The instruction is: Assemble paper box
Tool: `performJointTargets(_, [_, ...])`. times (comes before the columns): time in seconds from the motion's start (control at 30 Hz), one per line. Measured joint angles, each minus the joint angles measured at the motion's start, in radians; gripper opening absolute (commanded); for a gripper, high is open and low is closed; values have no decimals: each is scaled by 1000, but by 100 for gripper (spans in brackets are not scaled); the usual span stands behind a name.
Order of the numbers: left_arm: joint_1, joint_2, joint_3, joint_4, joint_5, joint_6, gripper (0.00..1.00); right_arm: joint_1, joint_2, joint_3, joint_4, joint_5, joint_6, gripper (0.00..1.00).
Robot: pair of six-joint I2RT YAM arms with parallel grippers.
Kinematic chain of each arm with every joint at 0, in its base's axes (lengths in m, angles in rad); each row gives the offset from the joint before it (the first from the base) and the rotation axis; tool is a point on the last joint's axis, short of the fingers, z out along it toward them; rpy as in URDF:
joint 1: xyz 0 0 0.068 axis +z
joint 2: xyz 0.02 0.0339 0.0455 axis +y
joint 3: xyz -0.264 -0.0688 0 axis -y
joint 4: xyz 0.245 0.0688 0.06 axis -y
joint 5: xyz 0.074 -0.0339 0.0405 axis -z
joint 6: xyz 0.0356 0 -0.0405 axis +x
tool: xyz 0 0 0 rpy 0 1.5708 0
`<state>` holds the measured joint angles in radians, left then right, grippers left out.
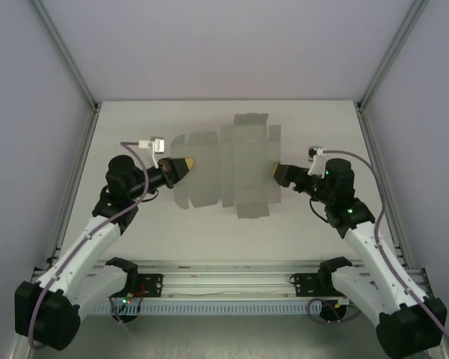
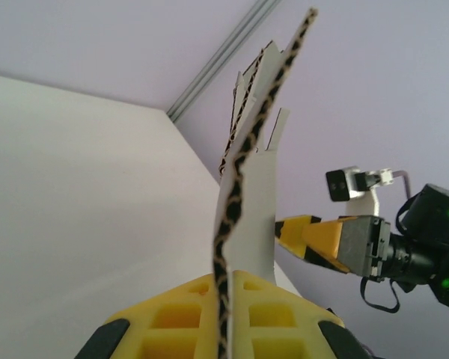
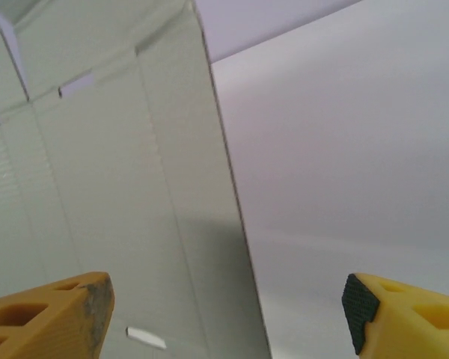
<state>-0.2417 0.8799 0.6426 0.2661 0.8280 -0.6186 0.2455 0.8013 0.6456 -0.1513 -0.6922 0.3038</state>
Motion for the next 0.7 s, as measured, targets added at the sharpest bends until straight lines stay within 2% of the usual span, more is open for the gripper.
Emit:
performJointTargets(0.1, [0,-22,-1,11,4,-23,0,0,19,-8,2,-60,2,59])
performJointTargets(0.27, [0,-29,-1,14,3,-38,0,0,51,-14,24,-129,11,18])
performJointTargets(0.33, [0,-30,-1,13,2,-39,0,0,51,-14,31,-140,8,7])
performJointTargets(0.4, [0,-30,-2,10,-5,-39,3,0,47,-14,38,-146,-6,1])
performJointTargets(0.43, [0,-31,-2,5,-10,-39,24,0,45,-14,39,-147,-17,0])
performJointTargets(0.47, [0,-32,-2,-8,-23,-33,57,1,45,-14,40,-147,-25,0])
performJointTargets(0.5, [0,-35,-2,-26,-31,-31,95,1,45,-14,39,-146,-34,0])
performJointTargets(0.53, [0,-41,-2,-57,-55,-26,100,0,48,-14,36,-141,-45,0])
performJointTargets(0.6, [-1,-51,0,-132,-127,-9,100,-4,66,-10,19,-133,-84,0])
performJointTargets(0.7, [-1,-61,14,-306,-305,15,100,-3,126,20,-66,-98,-212,0])
